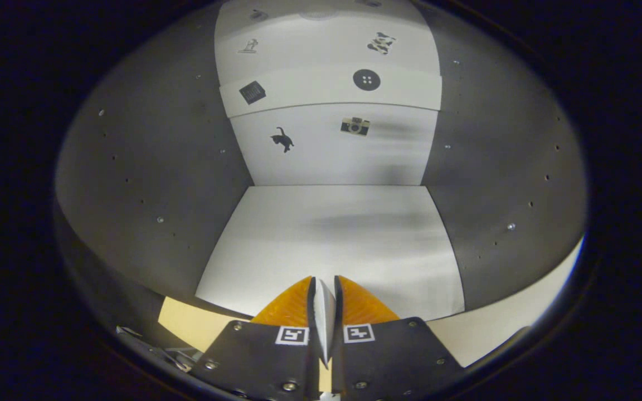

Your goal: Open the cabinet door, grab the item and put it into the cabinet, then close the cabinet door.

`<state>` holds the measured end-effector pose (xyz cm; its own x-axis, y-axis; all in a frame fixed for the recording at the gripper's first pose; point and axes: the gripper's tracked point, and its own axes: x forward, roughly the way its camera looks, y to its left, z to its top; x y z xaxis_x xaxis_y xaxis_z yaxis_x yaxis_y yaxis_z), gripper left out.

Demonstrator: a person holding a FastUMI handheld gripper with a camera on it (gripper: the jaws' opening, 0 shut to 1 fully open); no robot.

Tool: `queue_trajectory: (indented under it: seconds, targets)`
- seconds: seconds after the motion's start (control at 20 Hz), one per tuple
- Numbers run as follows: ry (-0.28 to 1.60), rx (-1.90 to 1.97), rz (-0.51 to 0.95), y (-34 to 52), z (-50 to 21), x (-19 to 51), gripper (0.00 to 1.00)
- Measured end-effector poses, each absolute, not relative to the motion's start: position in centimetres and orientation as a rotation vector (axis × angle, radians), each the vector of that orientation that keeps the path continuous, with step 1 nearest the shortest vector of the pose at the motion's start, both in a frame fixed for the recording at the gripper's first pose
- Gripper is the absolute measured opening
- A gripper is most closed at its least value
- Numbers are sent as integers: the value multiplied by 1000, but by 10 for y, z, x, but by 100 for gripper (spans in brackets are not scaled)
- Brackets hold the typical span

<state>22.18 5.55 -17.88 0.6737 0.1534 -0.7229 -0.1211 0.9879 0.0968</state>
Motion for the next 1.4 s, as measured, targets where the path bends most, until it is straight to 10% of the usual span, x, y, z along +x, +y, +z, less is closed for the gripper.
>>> queue_trajectory:
  seconds: [1.2, 1.4]
  targets:
    - [865, 33, 164, 71, -182, 256, 21]
    - [829, 14, 178, 73, -179, 257, 42]
